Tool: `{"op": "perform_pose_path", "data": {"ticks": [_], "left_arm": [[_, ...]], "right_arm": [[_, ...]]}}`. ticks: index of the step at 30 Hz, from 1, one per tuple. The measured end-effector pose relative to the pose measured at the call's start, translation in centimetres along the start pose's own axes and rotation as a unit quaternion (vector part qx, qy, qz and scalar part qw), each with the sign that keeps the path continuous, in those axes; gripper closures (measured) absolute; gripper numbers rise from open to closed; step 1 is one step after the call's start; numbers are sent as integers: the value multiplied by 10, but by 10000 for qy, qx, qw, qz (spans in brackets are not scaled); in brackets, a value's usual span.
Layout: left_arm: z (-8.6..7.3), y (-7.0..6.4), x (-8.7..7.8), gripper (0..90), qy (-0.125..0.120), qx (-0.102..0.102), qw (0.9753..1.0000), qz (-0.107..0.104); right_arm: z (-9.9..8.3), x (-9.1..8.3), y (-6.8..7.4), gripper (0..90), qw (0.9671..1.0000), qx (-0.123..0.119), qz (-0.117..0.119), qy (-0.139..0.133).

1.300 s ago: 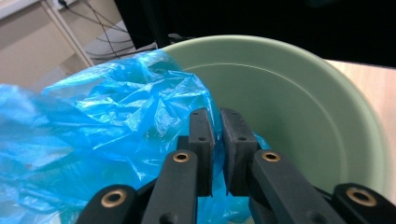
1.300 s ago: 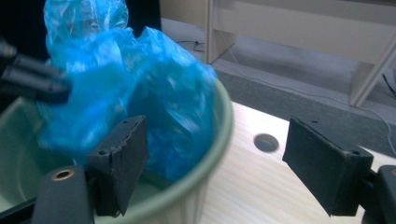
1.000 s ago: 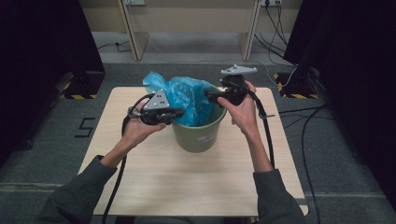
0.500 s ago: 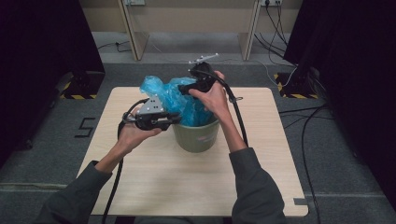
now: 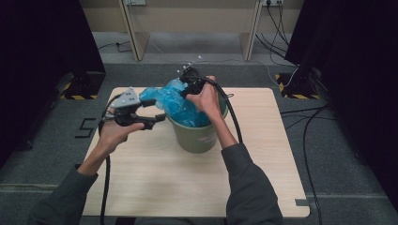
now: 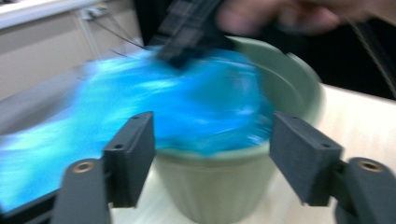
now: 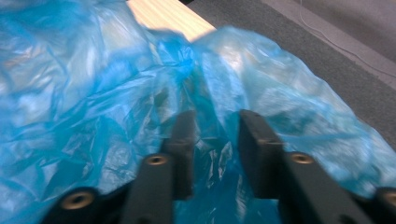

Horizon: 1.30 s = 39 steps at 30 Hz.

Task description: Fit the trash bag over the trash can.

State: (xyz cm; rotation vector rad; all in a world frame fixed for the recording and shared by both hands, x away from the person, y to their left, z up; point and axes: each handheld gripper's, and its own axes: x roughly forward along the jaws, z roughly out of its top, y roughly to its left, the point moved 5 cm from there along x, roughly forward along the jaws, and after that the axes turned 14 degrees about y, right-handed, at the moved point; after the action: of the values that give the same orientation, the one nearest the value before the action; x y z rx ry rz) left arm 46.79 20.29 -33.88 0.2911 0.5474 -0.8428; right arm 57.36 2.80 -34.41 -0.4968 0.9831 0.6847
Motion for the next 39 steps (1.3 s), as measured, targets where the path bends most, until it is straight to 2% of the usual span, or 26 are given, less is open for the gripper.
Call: {"op": "perform_pose_path", "data": {"ticks": [1, 2, 4, 6, 8, 9, 10, 11, 12, 13, 16, 17, 21, 23, 24, 25, 26, 27, 28, 29, 31, 32, 33, 36, 37, 39], "left_arm": [[3, 9, -4, 264, -161, -254, 9995, 17], [5, 15, -6, 251, -230, -380, 9990, 10], [11, 25, -5, 228, -296, -491, 9983, 40], [18, 30, 2, 200, -334, -482, 9983, 48], [22, 32, 13, 213, -346, -432, 9983, -173], [23, 32, 20, 310, -269, -383, 9986, -267], [22, 32, 26, 310, -185, -289, 9988, -344], [20, 30, 31, 436, -140, -180, 9989, -400], [18, 27, 35, 582, -54, -68, 9990, -447], [15, 24, 38, 657, 13, 54, 9988, -486], [10, 10, 40, 803, 76, 280, 9976, -624], [8, 3, 39, 803, 74, 350, 9969, -704], [1, -25, 37, 836, 197, 735, 9931, -892], [-2, -40, 37, 835, 246, 893, 9912, -950], [-3, -43, 38, 833, 271, 946, 9905, -956], [-3, -48, 39, 833, 284, 999, 9897, -983], [-2, -51, 40, 833, 297, 1035, 9891, -1009], [-1, -54, 40, 829, 288, 1044, 9888, -1027], [-1, -56, 41, 829, 289, 1055, 9886, -1031], [0, -59, 41, 828, 292, 1088, 9882, -1039], [2, -64, 43, 828, 299, 1139, 9874, -1061], [2, -65, 44, 826, 310, 1167, 9871, -1056], [3, -67, 46, 826, 330, 1180, 9870, -1038], [1, -68, 46, 823, 346, 1171, 9871, -1035], [0, -67, 45, 821, 335, 1169, 9872, -1035], [-2, -66, 43, 819, 301, 1139, 9877, -1025]], "right_arm": [[-2, -1, -1, 771, 10000, -6, 23, -11], [-5, -4, -4, 793, 10000, -42, -3, -36], [-9, -10, -7, 826, 9999, -82, -77, -127], [-14, -23, -4, 853, 9995, -164, -119, -243], [-15, -27, -4, 870, 9992, -219, -150, -294], [-20, -37, -4, 876, 9987, -228, -223, -408], [-20, -37, -4, 876, 9987, -228, -223, -408], [-23, -41, -5, 877, 9983, -196, -224, -504], [-27, -45, -6, 882, 9980, -158, -226, -565], [-32, -48, -9, 887, 9979, -112, -258, -585], [-54, -56, -25, 892, 9971, 73, -390, -649], [-54, -56, -25, 892, 9971, 73, -390, -649], [-91, -65, -38, 886, 9957, 240, -516, -726], [-95, -66, -38, 863, 9957, 245, -520, -729], [-101, -67, -39, 780, 9959, 276, -474, -724], [-102, -71, -38, 616, 9943, 398, -464, -871], [-102, -71, -38, 616, 9943, 398, -464, -871], [-96, -78, -35, 486, 9926, 493, -304, -1069], [-96, -78, -35, 486, 9926, 493, -304, -1069], [-83, -87, -31, 389, 9887, 586, -197, -1367], [-78, -89, -29, 360, 9881, 570, -216, -1413], [-60, -92, -23, 302, 9878, 412, -304, -1469], [-60, -92, -23, 302, 9878, 412, -304, -1469], [-35, -87, -3, 290, 9901, 126, -84, -1395], [-26, -76, 12, 293, 9933, -176, 47, -1138], [-24, -70, 18, 305, 9946, -300, 75, -988]]}}
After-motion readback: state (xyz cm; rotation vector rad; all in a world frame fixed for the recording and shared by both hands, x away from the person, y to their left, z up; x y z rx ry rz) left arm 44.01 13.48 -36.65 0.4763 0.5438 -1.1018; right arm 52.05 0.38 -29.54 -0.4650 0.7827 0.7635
